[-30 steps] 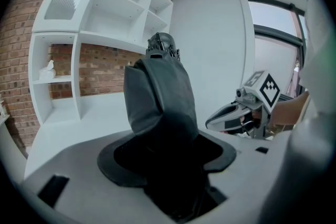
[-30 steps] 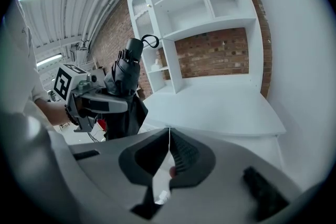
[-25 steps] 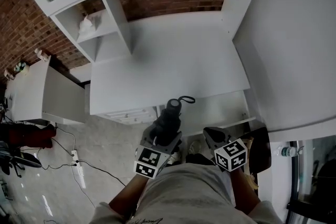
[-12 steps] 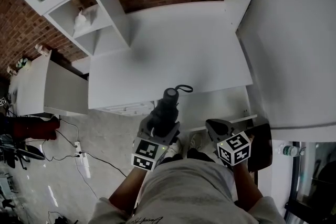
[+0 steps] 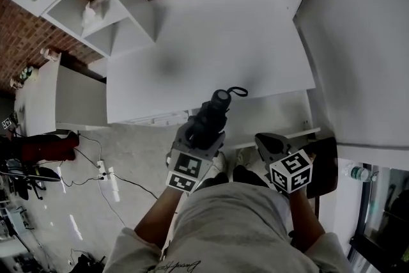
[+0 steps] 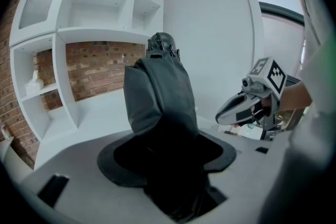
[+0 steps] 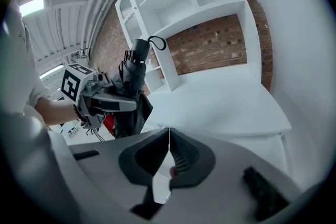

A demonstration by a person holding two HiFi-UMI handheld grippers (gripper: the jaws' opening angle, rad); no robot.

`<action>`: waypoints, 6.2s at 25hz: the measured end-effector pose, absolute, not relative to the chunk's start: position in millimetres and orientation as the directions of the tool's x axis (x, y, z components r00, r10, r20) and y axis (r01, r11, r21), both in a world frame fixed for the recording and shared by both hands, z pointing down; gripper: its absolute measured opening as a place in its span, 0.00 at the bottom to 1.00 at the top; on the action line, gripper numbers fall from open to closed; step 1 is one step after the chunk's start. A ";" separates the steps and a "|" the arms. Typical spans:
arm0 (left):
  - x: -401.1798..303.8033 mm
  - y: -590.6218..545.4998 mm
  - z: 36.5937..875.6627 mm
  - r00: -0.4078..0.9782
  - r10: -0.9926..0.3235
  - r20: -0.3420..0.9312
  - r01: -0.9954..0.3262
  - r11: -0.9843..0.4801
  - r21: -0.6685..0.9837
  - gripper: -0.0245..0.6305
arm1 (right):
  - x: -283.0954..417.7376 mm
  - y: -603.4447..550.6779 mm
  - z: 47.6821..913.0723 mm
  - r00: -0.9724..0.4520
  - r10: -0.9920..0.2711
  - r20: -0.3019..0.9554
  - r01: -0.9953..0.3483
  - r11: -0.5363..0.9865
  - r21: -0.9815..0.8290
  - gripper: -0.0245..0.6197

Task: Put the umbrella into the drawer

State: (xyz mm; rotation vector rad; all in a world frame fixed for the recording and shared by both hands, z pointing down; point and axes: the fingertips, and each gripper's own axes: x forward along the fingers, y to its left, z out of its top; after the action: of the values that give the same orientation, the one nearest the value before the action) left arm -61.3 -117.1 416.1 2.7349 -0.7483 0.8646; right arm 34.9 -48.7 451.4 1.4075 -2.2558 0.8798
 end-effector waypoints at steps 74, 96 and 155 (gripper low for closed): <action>19.3 -119.3 692.5 0.340 0.035 0.940 0.027 -0.999 0.027 0.47 | 69.4 -56.9 549.3 -0.478 -0.548 0.686 -0.872 0.204 -0.444 0.08; 26.9 -114.9 732.0 0.256 0.072 0.964 0.006 -0.997 0.073 0.47 | 87.3 -46.2 560.4 -0.489 -0.539 0.686 -0.862 0.175 -0.476 0.08; 39.3 -116.3 768.4 0.216 0.110 0.970 -0.042 -0.992 0.122 0.49 | 89.1 -36.3 579.5 -0.525 -0.495 0.692 -0.840 0.170 -0.516 0.08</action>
State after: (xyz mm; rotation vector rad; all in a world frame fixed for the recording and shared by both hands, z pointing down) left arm 39.3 -116.3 768.4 2.3518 0.0657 1.8934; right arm 89.1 -36.3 579.5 1.2664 -2.0873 1.2983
